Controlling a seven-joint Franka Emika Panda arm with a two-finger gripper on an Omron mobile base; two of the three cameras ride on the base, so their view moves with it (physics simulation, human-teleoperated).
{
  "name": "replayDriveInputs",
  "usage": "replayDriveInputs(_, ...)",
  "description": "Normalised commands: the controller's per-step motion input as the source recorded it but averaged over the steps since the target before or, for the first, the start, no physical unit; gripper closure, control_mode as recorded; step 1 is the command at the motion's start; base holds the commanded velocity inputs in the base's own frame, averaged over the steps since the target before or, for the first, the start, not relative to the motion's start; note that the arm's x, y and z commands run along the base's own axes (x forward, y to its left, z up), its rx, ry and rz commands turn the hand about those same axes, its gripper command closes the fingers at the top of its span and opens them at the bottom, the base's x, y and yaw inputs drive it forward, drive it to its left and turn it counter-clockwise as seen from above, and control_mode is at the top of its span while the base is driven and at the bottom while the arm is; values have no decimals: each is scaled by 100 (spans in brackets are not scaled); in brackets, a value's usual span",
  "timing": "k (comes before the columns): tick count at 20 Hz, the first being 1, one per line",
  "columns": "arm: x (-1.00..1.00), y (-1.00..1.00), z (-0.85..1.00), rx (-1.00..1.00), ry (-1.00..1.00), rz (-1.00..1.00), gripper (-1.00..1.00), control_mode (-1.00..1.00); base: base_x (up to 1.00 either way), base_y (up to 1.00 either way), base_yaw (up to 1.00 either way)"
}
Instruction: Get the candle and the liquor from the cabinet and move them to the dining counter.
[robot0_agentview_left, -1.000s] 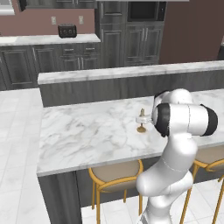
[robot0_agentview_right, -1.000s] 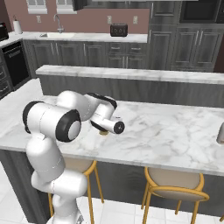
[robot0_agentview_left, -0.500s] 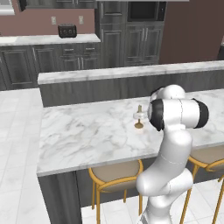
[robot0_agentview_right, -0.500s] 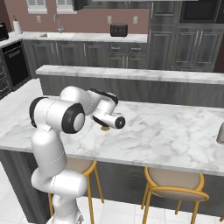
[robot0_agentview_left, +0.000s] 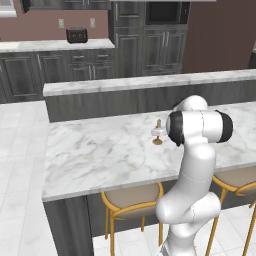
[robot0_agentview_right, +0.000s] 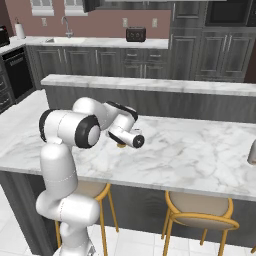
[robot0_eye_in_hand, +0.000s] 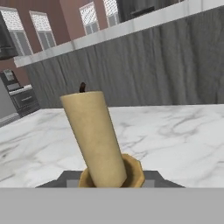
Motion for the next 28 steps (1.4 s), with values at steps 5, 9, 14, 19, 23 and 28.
replayDriveInputs(5, 2, 0, -20, 0, 0, 0, 100, -100, 0, 0, 0)
replayDriveInputs(9, 4, 0, -5, 0, 0, 0, 100, -100, 0, 0, 0)
replayDriveInputs(14, 1, 0, 0, 0, 0, 0, 100, -100, 0, 0, 0)
replayDriveInputs(19, 0, 0, 0, 0, 0, 0, -100, -100, 0, 0, 0)
replayDriveInputs(23, 0, 0, 0, 0, 0, 0, -100, -100, 0, 0, 0)
replayDriveInputs(28, 0, 0, 0, 0, 0, 0, -100, -100, 0, 0, 0)
